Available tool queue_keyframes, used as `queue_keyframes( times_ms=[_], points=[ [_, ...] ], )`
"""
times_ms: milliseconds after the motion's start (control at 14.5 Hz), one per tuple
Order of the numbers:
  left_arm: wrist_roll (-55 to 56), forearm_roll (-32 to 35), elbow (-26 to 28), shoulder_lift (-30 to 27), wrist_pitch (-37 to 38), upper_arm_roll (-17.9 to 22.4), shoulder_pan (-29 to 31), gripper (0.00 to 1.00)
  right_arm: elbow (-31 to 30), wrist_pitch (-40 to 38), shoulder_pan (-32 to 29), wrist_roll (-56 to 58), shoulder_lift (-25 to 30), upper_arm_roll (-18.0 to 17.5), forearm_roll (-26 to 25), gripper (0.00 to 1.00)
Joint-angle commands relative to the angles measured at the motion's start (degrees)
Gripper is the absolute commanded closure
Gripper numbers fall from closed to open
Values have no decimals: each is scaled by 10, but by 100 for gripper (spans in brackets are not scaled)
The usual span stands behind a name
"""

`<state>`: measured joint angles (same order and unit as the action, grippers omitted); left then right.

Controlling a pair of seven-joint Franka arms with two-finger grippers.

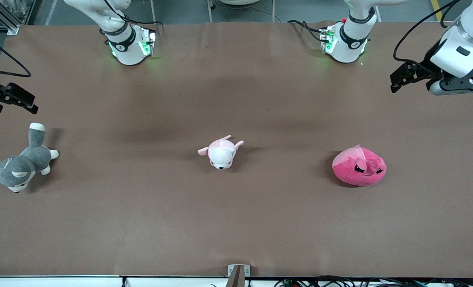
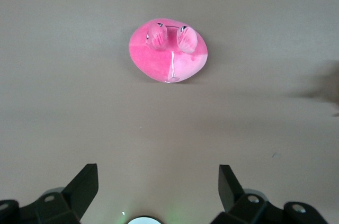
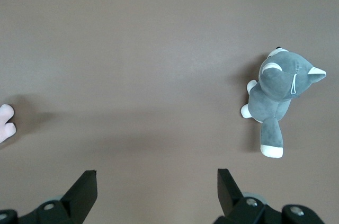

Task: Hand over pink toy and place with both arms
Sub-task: 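Move the left gripper down toward the hot-pink plush toy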

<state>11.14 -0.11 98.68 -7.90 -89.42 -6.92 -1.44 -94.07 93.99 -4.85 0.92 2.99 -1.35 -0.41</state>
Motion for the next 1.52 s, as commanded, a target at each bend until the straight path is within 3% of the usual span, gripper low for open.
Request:
queue_keyframes(
  times_ms=[0, 483, 828, 1448],
  points=[
    [-12, 0, -30, 8, 9, 5, 3, 0, -16, 7, -3, 14, 18, -2, -12, 0],
    [-16, 2, -86, 110, -11, 21, 13, 0, -17, 6, -3, 15, 18, -1, -13, 0],
    [-16, 3, -43, 162, -127, 20, 28, 0, -17, 6, -3, 15, 16, -2, -13, 0],
    [-7, 3, 79, 191, -328, 19, 29, 1, -15, 8, 1, 9, 15, -3, -13, 0]
  ],
)
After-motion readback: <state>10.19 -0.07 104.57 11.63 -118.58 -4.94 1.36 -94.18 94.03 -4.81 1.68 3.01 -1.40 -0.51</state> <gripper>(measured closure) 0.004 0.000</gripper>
